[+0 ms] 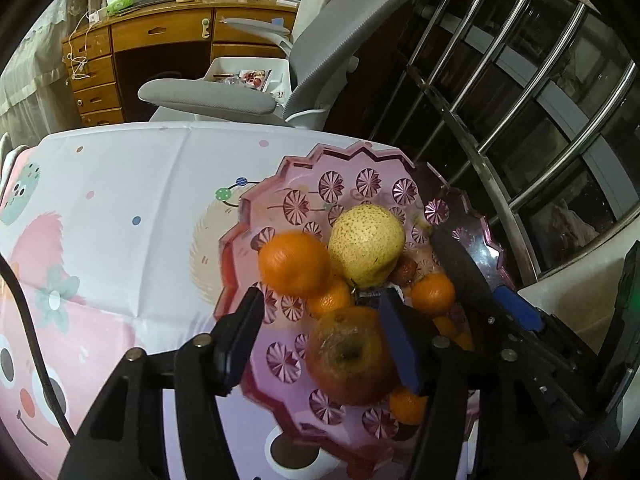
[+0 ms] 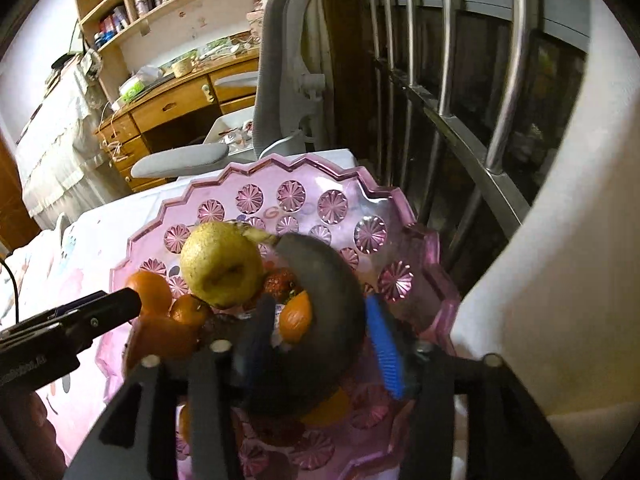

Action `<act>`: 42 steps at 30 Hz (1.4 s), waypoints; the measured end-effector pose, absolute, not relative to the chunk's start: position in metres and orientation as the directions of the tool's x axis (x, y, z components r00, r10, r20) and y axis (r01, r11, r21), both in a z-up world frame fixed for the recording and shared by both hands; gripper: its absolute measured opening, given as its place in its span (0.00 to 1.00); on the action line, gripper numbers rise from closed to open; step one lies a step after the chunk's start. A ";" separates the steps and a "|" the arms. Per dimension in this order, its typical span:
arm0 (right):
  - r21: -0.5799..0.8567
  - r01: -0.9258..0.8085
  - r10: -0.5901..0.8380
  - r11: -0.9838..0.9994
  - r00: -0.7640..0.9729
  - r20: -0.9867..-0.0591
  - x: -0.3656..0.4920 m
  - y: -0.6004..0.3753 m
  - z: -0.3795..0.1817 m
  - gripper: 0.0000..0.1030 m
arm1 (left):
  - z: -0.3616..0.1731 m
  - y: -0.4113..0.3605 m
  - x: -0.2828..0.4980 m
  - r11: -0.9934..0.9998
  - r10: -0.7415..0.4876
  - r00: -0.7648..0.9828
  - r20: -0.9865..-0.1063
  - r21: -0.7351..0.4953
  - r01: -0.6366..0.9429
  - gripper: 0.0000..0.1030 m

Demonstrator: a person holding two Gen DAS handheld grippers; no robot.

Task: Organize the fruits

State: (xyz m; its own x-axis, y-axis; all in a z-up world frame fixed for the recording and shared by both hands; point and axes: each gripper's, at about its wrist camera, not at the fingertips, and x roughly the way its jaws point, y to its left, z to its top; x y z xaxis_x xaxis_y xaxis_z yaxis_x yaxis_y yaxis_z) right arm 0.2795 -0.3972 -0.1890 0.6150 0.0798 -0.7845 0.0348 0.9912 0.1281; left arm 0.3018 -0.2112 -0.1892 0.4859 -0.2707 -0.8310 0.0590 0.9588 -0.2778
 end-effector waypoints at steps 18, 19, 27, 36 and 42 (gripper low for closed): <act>0.081 0.244 -0.064 0.966 0.531 -0.845 0.155 -0.317 -0.157 0.74 | -0.157 -0.087 0.184 0.948 -0.311 0.311 -0.898 -0.273 0.160 0.79; 0.082 0.243 -0.058 0.967 0.519 -0.853 0.143 -0.307 -0.157 0.76 | -0.156 -0.080 0.176 0.951 -0.302 0.293 -0.907 -0.262 0.166 0.79; 0.194 0.204 0.128 0.960 0.300 -0.945 0.066 -0.233 -0.163 0.88 | -0.129 -0.017 0.097 0.971 -0.220 0.211 -0.952 -0.195 0.135 0.88; 0.230 0.021 0.213 0.973 0.308 -0.927 0.024 -0.195 -0.091 0.92 | -0.048 0.005 0.044 0.987 -0.153 0.378 -0.913 -0.124 0.099 0.89; 0.204 -0.034 0.202 0.978 0.363 -0.910 -0.001 -0.188 -0.050 0.92 | 0.000 -0.003 0.022 0.987 -0.145 0.480 -0.865 -0.090 0.135 0.89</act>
